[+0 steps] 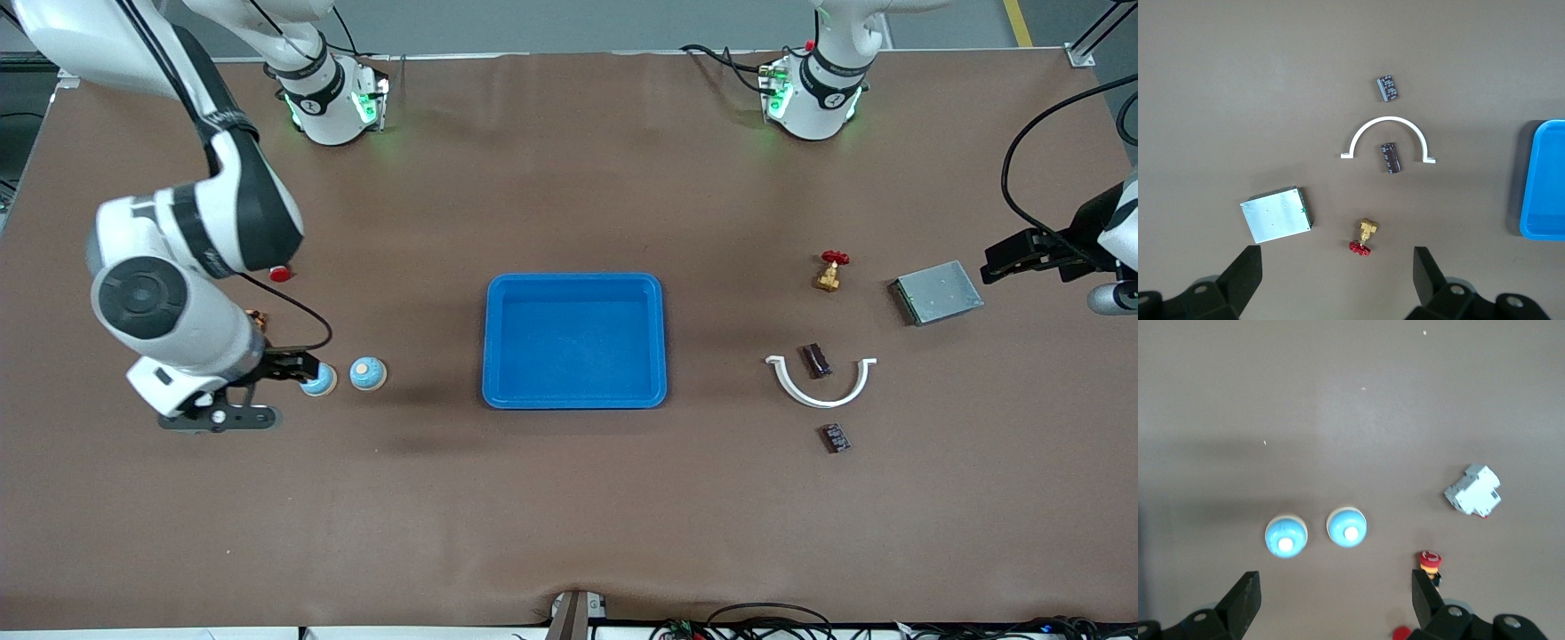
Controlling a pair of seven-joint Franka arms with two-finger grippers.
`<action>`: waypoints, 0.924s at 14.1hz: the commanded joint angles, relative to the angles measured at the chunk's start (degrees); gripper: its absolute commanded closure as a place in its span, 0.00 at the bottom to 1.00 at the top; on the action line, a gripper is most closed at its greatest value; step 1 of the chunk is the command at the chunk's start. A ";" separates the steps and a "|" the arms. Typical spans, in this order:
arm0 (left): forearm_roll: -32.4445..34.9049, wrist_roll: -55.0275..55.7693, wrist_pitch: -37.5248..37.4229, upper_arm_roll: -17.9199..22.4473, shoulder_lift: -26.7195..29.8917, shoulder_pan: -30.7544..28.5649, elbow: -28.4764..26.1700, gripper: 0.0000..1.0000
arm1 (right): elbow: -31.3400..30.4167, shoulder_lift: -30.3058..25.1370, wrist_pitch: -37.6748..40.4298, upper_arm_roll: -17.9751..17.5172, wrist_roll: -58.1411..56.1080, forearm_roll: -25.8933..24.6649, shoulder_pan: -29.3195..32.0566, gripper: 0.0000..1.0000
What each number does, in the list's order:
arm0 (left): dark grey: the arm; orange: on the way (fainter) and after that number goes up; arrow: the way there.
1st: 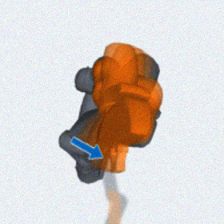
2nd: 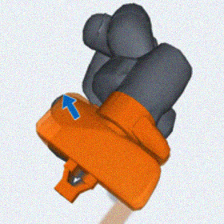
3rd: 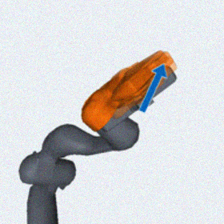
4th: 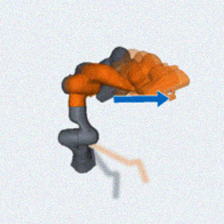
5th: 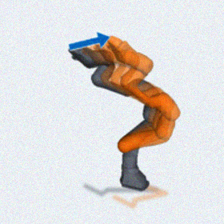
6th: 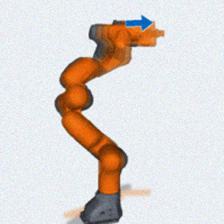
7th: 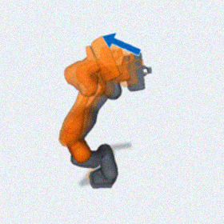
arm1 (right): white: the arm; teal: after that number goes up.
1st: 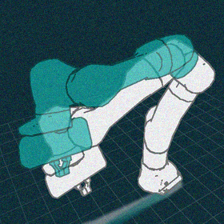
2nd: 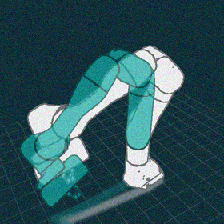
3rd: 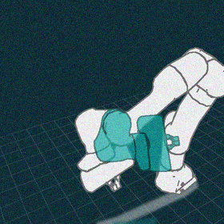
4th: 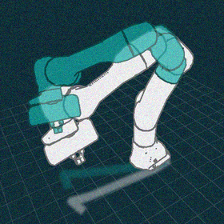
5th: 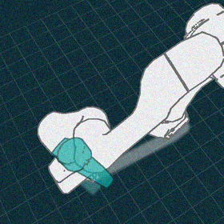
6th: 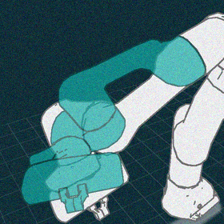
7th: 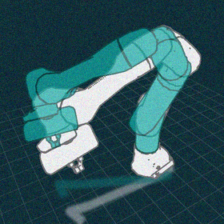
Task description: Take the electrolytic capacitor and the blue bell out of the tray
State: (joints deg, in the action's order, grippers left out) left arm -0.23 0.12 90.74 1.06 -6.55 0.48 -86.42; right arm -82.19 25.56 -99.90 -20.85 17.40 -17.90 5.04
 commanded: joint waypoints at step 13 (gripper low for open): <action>0.40 0.75 0.32 -0.18 0.13 0.14 0.20 0.00 | -1.48 -14.04 14.73 14.85 -13.61 15.96 -0.98 0.00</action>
State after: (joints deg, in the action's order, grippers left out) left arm -0.23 0.12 90.77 1.04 -6.55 0.49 -86.43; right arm -82.20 13.36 -85.55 -11.08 6.24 -4.66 6.58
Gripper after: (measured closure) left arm 0.000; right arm 0.000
